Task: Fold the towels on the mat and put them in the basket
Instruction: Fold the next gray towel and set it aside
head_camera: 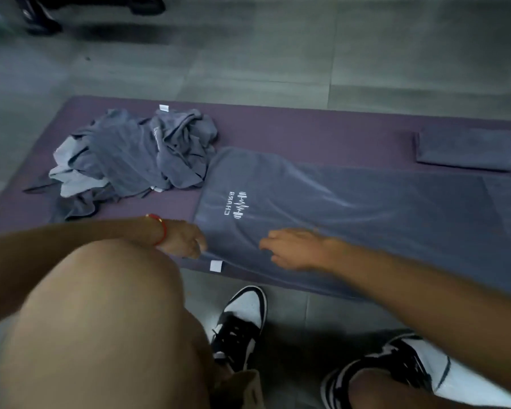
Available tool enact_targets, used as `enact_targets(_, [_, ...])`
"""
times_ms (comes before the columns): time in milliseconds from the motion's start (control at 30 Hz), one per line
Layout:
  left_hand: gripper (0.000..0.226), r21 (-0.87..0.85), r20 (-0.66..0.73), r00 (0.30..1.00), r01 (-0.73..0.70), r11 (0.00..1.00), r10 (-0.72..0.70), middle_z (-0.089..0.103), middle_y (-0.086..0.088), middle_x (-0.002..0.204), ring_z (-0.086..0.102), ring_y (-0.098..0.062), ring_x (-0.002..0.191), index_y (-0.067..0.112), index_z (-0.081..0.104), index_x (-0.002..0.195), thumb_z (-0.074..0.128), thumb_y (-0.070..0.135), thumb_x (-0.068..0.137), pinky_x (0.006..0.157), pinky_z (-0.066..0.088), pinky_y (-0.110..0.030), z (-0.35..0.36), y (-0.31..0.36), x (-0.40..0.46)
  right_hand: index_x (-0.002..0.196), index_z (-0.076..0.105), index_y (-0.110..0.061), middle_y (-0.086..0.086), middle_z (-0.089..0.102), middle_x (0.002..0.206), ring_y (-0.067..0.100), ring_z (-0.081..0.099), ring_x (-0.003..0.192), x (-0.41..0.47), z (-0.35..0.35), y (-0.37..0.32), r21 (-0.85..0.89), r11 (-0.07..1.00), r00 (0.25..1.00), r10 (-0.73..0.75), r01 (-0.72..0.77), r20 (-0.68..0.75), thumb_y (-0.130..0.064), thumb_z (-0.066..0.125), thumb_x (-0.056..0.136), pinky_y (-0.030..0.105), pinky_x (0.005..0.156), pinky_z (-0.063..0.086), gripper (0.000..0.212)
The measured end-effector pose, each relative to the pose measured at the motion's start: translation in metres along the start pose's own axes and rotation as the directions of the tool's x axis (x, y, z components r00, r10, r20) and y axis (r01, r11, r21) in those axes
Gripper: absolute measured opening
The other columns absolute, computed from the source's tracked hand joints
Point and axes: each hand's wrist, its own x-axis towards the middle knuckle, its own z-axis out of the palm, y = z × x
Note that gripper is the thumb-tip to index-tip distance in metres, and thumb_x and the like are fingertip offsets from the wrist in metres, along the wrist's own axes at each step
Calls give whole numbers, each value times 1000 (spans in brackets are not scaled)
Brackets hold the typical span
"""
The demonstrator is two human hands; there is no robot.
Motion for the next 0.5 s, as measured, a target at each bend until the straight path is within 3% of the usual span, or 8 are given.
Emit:
enact_targets(67, [42,-170,-152,981,97,981,-123,57,0,136,55,-21,122,23,57,132,60,29,91,103,41,-28,30,-15,26,133,51,-19,9,51,136,33,51,127,39,26,-28,223,966,988,148,-133,-52,-21,50,96,41,103,43,36])
enact_targets(167, [43,-548,-235,893,205,811,-384,57,-15,135,54,-32,122,10,54,133,58,22,92,102,43,-35,77,-36,70,146,44,-20,4,32,157,28,30,146,71,67,-65,459,851,951,306,-254,-43,-22,51,97,44,117,29,49])
enact_targets(233, [43,-712,-277,804,196,674,-526,56,-24,132,51,-39,123,2,52,132,58,20,93,102,42,-40,97,-31,81,152,34,-22,2,16,164,24,14,152,79,88,-76,426,849,938,345,-312,0,-28,50,99,45,120,20,55])
enact_targets(300, [38,-788,-333,730,131,601,-597,61,-24,121,55,-41,117,2,58,123,62,22,92,97,44,-40,110,-26,87,152,32,-22,1,15,164,21,10,152,81,100,-78,376,857,922,387,-353,-16,-30,49,99,45,119,21,57])
enact_targets(400, [23,-896,-237,751,76,438,-616,71,-16,101,67,-33,101,9,71,98,71,27,85,87,52,-35,113,-30,94,150,37,-22,-1,24,161,21,18,149,82,104,-75,336,877,915,393,-343,-92,-29,49,97,46,117,24,54])
enact_targets(500, [4,-982,-114,784,5,190,-611,69,-16,74,66,-31,61,9,64,85,65,8,89,61,61,-36,100,-40,89,142,48,-22,0,44,147,23,37,136,85,95,-64,337,891,902,383,-304,-200,-26,50,95,44,111,34,47])
